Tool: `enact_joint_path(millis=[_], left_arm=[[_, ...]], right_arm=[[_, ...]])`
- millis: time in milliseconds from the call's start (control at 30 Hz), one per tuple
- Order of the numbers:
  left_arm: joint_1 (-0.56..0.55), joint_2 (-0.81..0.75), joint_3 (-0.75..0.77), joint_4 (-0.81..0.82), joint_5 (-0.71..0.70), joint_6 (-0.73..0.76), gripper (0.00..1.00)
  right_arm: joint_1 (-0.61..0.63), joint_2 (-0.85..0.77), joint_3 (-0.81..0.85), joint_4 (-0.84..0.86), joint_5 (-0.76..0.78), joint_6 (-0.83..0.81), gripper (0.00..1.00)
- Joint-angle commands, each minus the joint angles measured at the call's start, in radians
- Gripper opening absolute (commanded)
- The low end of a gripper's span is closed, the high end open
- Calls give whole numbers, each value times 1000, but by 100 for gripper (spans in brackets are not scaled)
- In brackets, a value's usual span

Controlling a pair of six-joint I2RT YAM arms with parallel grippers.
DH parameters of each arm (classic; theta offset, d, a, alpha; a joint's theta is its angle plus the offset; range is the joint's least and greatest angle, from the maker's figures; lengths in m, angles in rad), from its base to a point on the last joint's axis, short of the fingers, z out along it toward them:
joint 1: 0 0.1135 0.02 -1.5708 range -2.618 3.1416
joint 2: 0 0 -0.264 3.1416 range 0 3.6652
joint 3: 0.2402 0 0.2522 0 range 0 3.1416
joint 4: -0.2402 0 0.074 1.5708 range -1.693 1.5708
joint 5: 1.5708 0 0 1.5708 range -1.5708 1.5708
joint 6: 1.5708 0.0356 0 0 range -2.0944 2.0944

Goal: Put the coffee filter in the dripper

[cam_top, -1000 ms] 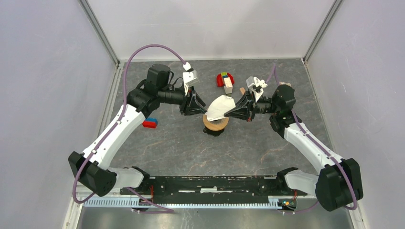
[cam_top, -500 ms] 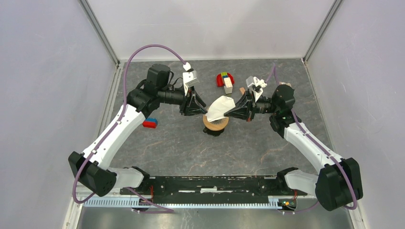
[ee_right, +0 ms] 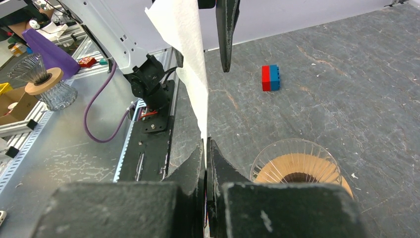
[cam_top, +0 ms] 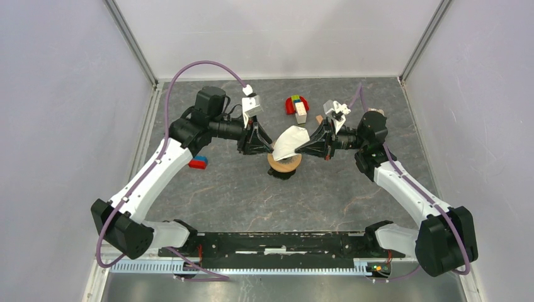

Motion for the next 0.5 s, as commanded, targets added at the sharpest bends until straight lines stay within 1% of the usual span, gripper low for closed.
enact_joint_path(millis=[0, 467], left_arm=[[-6, -1, -4, 61, 22, -40, 47], [-12, 30, 10, 123, -72, -63, 46]], right_arm=[[-1, -1, 41, 15, 4, -5, 0], [0, -21, 21, 54, -20, 14, 0]])
